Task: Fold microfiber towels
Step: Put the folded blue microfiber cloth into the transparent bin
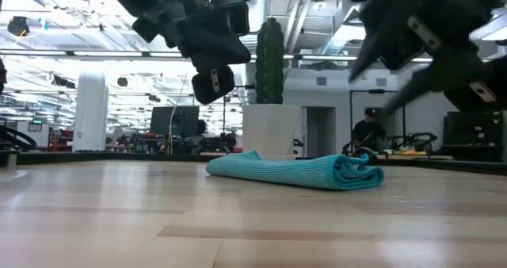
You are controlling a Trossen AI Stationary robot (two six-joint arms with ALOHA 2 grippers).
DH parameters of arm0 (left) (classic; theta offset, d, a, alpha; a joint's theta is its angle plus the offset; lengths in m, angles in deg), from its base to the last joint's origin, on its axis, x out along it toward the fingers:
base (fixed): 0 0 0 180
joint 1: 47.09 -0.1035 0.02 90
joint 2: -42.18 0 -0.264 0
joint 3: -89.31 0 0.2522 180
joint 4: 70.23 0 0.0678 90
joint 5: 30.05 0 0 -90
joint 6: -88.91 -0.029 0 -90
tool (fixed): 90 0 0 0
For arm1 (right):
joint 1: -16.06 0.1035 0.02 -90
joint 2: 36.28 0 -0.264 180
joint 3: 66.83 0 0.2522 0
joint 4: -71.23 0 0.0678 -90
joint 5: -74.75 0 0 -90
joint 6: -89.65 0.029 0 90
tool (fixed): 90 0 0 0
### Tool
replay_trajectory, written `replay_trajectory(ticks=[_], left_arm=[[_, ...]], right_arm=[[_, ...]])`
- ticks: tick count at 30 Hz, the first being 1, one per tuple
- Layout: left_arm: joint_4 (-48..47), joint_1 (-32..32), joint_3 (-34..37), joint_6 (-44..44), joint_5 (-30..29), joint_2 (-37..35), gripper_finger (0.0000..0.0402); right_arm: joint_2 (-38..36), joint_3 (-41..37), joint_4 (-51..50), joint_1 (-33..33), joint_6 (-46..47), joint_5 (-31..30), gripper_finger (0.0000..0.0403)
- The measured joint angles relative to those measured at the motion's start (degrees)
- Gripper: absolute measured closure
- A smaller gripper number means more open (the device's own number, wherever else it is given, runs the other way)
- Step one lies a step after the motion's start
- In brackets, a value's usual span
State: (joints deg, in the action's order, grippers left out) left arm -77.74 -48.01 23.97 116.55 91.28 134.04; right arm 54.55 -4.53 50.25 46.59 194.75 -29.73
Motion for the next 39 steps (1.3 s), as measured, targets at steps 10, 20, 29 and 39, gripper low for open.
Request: replay_trajectory(ticks=[10, 20, 29, 39], left_arm=[[-10.9, 2.8, -7.3, -3.1, -12.3, 0.0, 0.0401], [-19.3, 2.8, -9.4, -4.5, -26.7, -0.1, 0.0401], [-18.7, 2.8, -6.4, -4.9, -31.3, 0.0, 0.0401], [-12.4, 2.8, -3.6, -6.3, -34.9, 0.0, 0.0344]], right_arm=[[1.9, 0.0, 6.8, 0.0, -7.6, -0.6, 0.0226], [1.8, 6.8, -19.0, 3.0, 9.9, -8.5, 0.0281], [2.2, 7.7, -25.7, -1.5, 8.5, -5.8, 0.0191], [7.7, 7.7, -21.5, -3.2, 13.2, -5.7, 0.0138]])
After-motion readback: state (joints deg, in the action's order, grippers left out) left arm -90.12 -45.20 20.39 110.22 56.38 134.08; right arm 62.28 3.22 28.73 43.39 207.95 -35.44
